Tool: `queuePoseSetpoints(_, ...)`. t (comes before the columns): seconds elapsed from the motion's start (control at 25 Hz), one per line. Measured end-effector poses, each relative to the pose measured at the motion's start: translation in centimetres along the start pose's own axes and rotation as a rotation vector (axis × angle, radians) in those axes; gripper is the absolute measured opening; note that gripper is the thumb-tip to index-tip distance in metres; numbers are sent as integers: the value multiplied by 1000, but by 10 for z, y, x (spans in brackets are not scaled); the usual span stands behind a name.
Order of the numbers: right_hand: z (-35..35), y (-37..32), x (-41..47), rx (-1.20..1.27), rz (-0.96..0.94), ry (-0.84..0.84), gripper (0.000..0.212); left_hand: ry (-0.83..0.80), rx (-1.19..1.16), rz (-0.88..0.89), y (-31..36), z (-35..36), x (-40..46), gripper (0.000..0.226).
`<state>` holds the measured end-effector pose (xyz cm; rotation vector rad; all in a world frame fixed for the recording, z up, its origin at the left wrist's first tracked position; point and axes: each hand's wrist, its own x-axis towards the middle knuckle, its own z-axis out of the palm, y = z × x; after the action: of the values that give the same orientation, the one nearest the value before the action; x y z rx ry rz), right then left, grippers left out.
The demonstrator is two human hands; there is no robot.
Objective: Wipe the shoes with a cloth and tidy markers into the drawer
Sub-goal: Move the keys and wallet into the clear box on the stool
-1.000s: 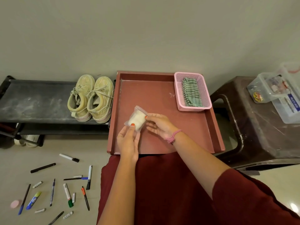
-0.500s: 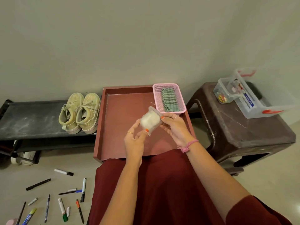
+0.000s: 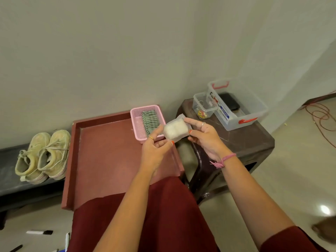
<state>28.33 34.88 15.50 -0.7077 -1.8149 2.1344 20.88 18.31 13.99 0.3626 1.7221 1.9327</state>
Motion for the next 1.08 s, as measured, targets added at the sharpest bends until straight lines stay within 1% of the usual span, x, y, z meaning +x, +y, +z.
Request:
queuePoseSetpoints(0.08,-26,-7,-2,33,-4,42,34,-97,14,-13,5,22,11,65)
queuePoseSetpoints(0.16,-54,-17,1,22,-22,90,36,-215,44,-11,9,44,24,69)
queuePoseSetpoints(0.2,-69,-23,4,12,-35,133,37,-265,72,-18,9,56,32,71)
queuePoseSetpoints(0.28,-99,-39,14,-17,-70,252,36,-310,169,-15,11,79,46,72)
queuePoseSetpoints(0.32,-115,-48,22,-48,-96,324,35,-316,246,18,11,91,53,70)
queuePoseSetpoints(0.4,-150,-65,43,-158,-140,483,37,-335,479,159,5,118,66,63)
queuePoseSetpoints(0.48,-183,-77,70,-347,-117,632,39,-416,752,292,-5,144,78,64)
queuePoseSetpoints(0.52,-198,-80,84,-471,-82,675,41,-468,865,330,-13,156,84,67)
queuePoseSetpoints(0.56,-208,-81,97,-605,-36,687,42,-511,965,362,-20,166,90,70)
queuePoseSetpoints(0.64,-220,-78,120,-828,78,642,41,-567,1137,448,-32,180,101,74)
queuePoseSetpoints(0.76,-225,-60,141,-1026,225,515,37,-585,1270,560,-43,189,117,77)
queuePoseSetpoints(0.88,-229,-45,154,-1143,326,426,29,-619,1326,582,-54,190,128,76)
queuePoseSetpoints(0.96,-228,-40,158,-1279,396,376,25,-639,1337,580,-61,189,131,75)
queuePoseSetpoints(1.08,-227,-37,158,-1470,425,332,20,-615,1312,589,-66,189,131,73)
